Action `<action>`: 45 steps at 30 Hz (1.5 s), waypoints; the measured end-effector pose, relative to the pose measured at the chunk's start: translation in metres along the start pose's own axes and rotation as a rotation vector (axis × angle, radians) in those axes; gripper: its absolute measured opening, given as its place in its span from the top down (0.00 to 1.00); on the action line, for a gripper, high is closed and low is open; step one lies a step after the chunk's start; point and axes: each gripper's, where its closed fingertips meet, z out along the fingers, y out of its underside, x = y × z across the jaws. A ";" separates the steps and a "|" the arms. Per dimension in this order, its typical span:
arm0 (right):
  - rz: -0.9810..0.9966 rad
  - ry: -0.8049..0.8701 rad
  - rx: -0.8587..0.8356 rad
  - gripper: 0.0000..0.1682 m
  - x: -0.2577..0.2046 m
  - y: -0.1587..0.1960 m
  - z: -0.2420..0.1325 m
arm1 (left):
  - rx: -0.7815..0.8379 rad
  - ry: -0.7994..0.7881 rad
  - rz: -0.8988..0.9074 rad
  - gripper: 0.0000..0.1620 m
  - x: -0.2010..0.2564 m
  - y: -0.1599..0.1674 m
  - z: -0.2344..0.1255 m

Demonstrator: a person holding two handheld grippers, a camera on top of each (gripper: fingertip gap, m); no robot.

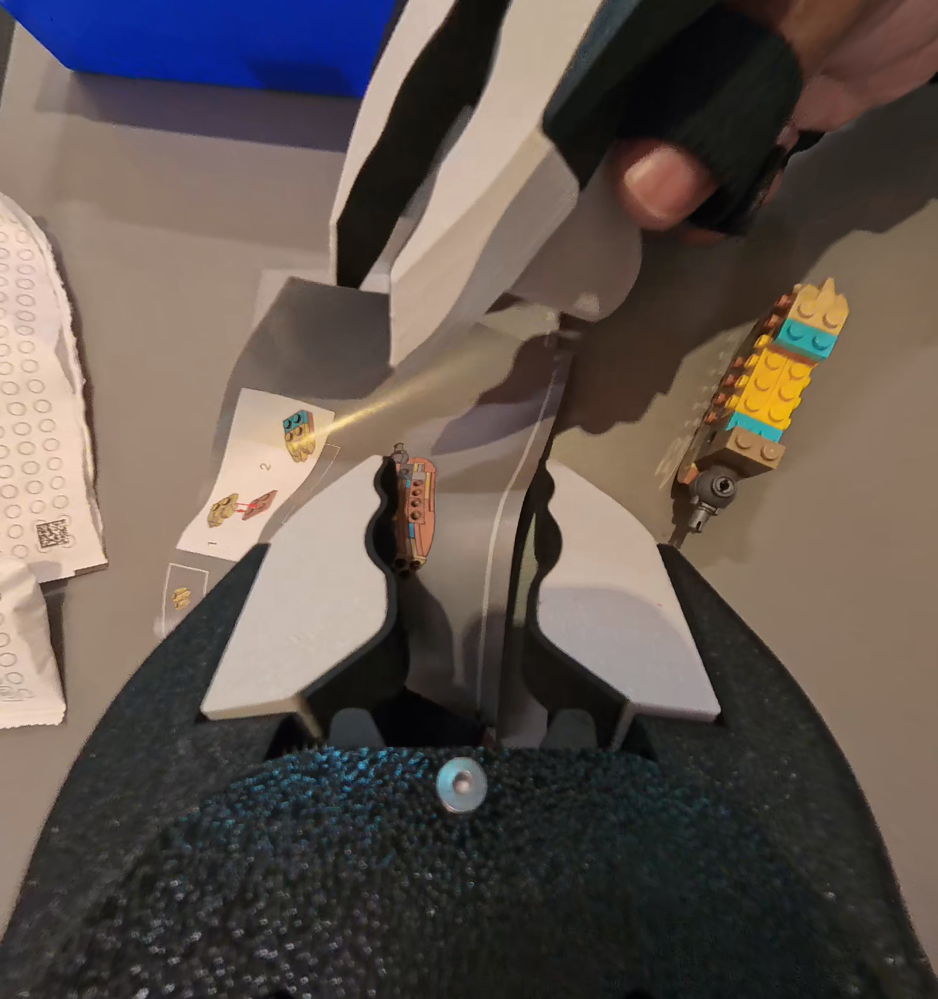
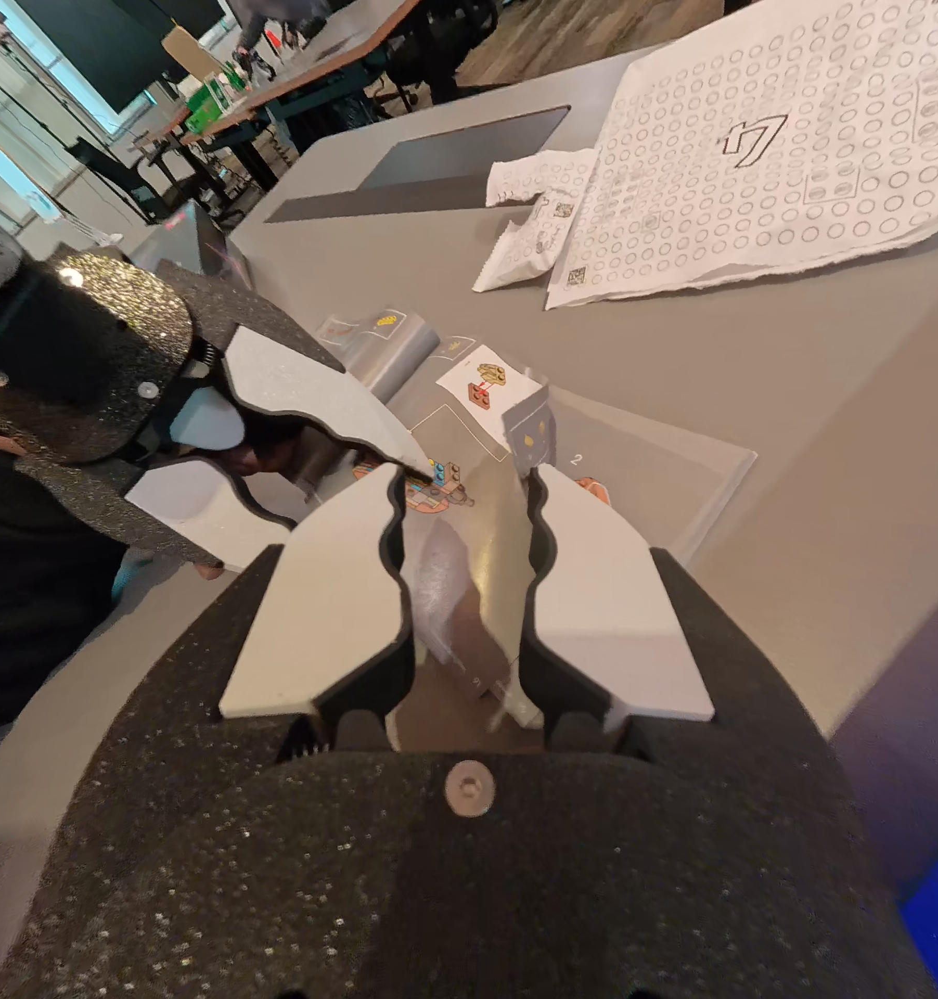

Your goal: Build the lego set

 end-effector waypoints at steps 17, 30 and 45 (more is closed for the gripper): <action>-0.610 0.129 -0.126 0.69 -0.012 0.028 -0.015 | 0.008 -0.075 -0.031 0.69 -0.015 0.001 -0.009; -0.713 0.254 -0.217 0.72 0.013 0.041 0.000 | -0.002 -0.089 -0.025 0.69 -0.015 0.001 -0.013; -0.636 0.181 -0.213 0.72 0.008 0.042 0.004 | -0.011 -0.092 -0.020 0.69 -0.014 0.002 -0.011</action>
